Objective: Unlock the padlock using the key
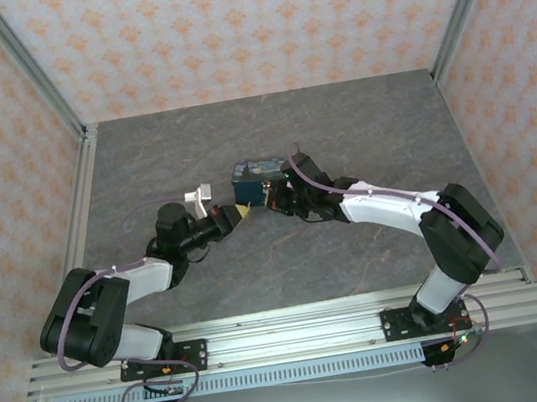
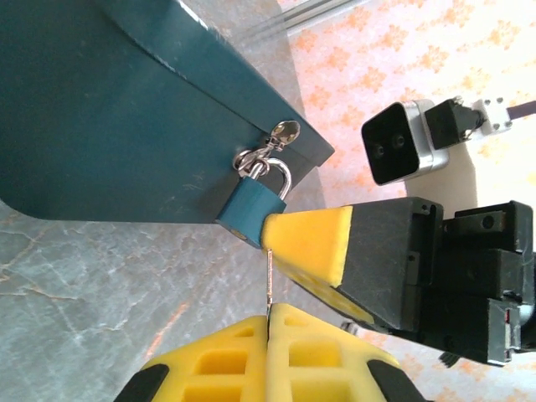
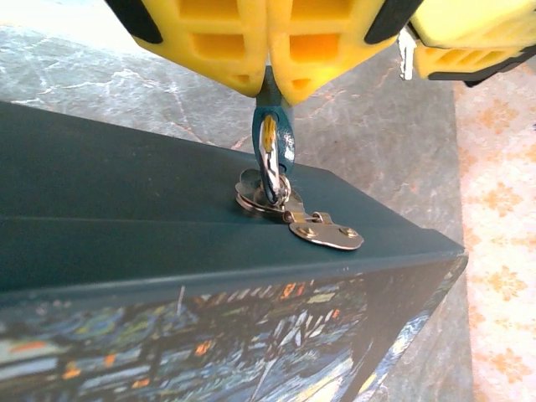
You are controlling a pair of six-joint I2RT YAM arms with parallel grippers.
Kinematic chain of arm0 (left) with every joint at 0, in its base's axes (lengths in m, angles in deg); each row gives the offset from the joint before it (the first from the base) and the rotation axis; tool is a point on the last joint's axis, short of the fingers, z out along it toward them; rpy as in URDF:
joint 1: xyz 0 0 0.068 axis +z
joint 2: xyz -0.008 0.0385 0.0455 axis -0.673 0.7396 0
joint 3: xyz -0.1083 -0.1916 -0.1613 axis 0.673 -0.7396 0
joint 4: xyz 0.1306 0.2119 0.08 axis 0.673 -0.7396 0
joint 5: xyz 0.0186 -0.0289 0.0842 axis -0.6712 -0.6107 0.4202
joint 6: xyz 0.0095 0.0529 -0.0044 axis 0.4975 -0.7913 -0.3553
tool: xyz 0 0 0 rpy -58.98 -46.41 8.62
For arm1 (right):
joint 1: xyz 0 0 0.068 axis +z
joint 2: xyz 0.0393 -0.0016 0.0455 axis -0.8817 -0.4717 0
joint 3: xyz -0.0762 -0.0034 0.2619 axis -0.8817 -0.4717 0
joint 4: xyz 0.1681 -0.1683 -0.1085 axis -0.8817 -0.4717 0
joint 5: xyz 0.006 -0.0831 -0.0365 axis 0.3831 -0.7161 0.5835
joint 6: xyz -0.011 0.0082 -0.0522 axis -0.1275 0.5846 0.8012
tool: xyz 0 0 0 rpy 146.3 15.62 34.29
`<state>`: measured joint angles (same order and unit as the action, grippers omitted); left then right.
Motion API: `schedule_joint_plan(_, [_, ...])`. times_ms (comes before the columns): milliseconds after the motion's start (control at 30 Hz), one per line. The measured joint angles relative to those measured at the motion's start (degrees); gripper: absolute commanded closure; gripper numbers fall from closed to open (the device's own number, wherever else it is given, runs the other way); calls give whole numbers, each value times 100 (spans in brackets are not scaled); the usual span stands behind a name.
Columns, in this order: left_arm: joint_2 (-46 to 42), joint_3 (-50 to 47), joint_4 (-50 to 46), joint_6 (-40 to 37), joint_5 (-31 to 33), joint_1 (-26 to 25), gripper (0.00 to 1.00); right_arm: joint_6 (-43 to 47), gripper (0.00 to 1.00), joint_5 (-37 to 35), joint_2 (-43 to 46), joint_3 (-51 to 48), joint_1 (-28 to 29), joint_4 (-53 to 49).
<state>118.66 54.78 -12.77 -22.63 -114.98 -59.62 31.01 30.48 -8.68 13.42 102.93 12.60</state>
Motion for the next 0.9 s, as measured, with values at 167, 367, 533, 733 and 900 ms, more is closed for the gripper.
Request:
schedule_joint_plan(167, [398,4,741,640,-160,-31,100,-175,100,146,0,-2,-4,245])
schedule_joint_plan(367, [942,7,1373,1130,-387,-31,100,-334,100,293,0,-4,-28,509])
schedule_joint_plan(533, [901,7,1480,1215,-498,-31,100,-389,100,348,2,-13,-33,612])
schedule_joint_plan(733, [798,22,1480,1248,-564,-24,100,-450,100,393,2,-35,-37,717])
schedule_joint_plan(900, [826,13,1582,1405,-579,83,100,-527,100,407,0,-59,-42,820])
